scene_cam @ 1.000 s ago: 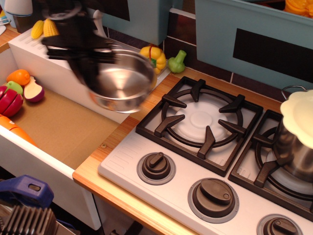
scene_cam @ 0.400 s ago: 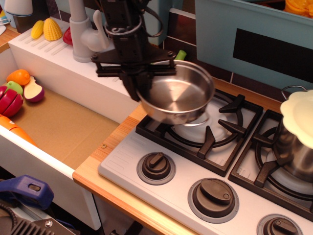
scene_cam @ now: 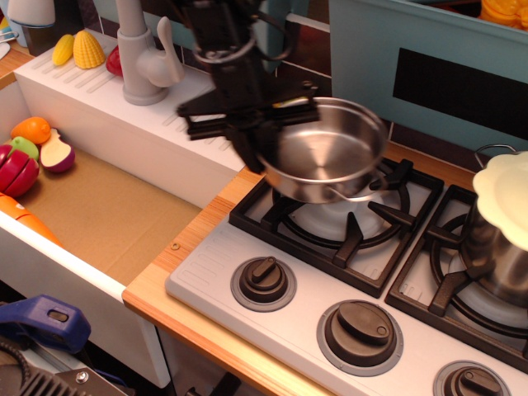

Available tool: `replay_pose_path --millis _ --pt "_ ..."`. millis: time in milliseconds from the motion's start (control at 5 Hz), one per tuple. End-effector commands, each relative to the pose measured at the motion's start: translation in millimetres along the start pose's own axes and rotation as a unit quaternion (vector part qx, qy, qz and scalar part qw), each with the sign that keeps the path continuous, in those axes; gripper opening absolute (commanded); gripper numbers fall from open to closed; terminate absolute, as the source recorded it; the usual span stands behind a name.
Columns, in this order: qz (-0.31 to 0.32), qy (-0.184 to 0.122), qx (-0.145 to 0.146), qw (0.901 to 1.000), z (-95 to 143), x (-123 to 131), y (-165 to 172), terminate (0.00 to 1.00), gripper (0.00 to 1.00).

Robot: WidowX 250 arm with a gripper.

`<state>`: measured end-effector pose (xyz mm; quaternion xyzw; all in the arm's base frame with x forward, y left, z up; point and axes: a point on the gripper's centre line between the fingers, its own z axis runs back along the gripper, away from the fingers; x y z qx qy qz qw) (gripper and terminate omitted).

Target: Put pot or pan on stove

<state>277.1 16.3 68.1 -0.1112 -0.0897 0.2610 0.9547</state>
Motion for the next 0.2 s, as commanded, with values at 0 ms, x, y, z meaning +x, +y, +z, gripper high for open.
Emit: replay_pose_path --millis 0 --pt "-0.004 -0.017 -0.02 0.9996 1.0 5.6 -0.5 1.0 1.0"
